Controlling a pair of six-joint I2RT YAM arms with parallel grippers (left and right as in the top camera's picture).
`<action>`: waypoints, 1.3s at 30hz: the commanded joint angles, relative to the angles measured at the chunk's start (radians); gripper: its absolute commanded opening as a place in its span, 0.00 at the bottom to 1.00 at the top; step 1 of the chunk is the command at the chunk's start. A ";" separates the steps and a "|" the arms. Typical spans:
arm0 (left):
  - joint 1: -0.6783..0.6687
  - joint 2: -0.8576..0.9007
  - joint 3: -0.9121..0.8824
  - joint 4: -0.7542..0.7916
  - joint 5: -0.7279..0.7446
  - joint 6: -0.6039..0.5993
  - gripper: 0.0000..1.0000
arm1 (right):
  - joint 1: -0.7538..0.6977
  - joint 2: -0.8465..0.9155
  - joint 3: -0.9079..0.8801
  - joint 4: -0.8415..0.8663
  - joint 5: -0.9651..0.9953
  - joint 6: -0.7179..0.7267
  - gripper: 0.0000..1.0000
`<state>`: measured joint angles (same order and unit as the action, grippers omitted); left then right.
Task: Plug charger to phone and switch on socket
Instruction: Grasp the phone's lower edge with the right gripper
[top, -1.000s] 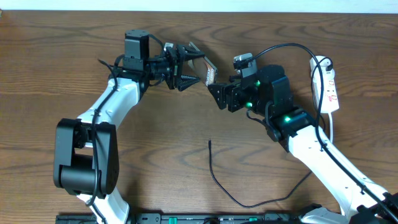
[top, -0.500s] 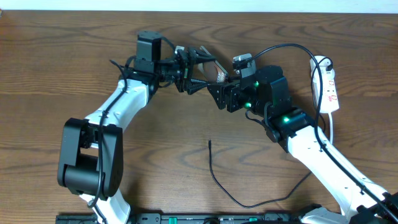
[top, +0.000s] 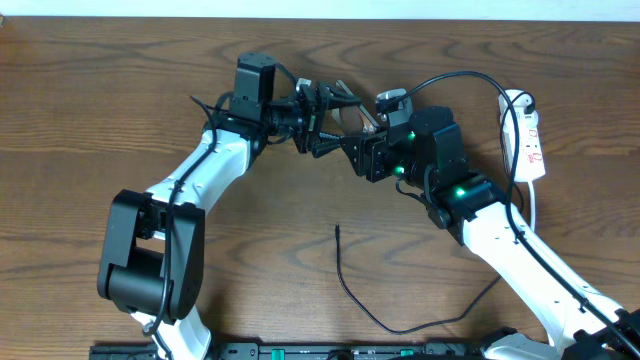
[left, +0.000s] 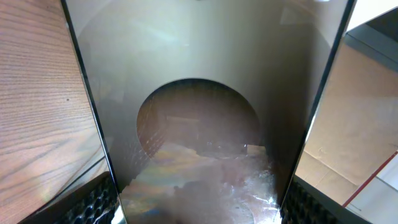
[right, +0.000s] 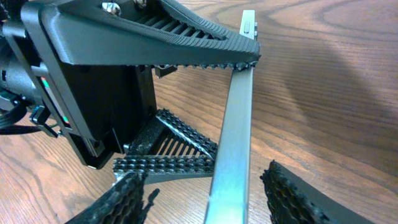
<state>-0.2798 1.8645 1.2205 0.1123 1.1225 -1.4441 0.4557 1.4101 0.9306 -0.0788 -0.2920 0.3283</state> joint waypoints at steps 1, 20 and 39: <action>-0.010 -0.035 0.012 0.010 0.017 -0.010 0.08 | 0.011 0.000 0.011 0.000 0.014 0.001 0.59; -0.042 -0.035 0.012 0.010 0.016 -0.010 0.07 | 0.011 0.000 0.011 -0.023 0.039 0.017 0.25; -0.024 -0.035 0.012 0.010 0.072 -0.008 0.92 | -0.010 0.000 0.012 -0.016 0.111 0.040 0.01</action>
<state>-0.3145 1.8626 1.2198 0.1165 1.1416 -1.4593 0.4511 1.4136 0.9302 -0.1089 -0.1867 0.3565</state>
